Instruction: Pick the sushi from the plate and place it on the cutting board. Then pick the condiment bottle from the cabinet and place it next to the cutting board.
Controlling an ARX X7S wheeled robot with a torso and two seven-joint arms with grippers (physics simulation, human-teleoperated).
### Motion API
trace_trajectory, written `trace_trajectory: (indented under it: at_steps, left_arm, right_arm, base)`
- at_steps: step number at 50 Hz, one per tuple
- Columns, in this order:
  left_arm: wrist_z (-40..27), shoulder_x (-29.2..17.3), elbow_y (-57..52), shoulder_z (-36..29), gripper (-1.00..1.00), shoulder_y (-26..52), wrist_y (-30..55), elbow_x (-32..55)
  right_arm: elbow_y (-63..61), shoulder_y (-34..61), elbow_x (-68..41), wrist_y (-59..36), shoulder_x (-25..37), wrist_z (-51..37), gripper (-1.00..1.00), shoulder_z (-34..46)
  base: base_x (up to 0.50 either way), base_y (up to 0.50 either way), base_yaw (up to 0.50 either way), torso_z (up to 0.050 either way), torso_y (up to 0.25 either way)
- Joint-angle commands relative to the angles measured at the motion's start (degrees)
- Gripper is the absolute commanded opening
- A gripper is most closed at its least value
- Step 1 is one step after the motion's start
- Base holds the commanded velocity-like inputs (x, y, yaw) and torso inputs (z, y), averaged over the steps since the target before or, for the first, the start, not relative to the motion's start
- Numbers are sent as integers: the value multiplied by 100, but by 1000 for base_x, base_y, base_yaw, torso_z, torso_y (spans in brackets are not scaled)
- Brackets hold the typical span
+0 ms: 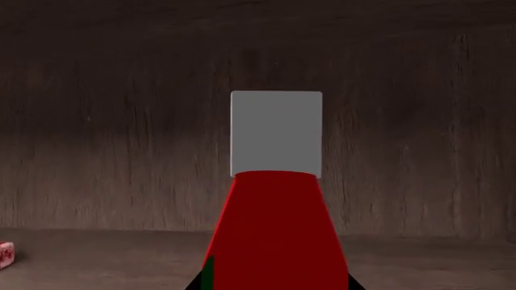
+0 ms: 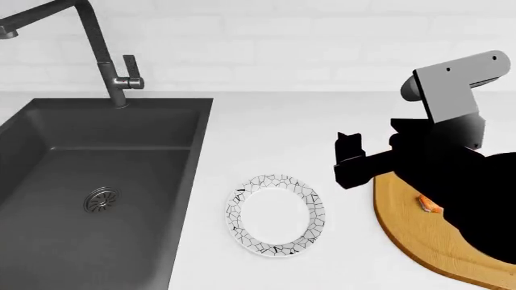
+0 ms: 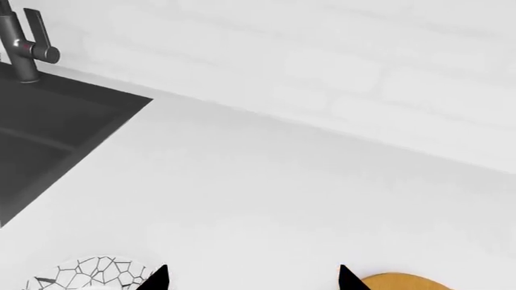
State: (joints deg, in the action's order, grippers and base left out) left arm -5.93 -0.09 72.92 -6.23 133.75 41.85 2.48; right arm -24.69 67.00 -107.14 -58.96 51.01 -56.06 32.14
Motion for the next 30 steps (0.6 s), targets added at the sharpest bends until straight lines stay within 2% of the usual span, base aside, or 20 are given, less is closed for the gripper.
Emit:
trace_trajectory:
  at_steps: [1,23,30]
  left_arm:
    - [482,2,-1002,401,-100,125,778,-558]
    - [648,-15,-2280,538,-100,125,1480,-808]
    - [716,-28,-2394,545,-100,125,1639,-858]
  right_arm:
    - [-417,-223,-14,393,143,-270,100,-237]
    - [-814,-226,-332,511,261,-537,100,-277]
    - [-863,-194,-440,481,277,-641,100,-214]
  base:
    - [0,0,0,0,0]
    - [0,0,0,0,0]
    - [-468,0,0,0,2]
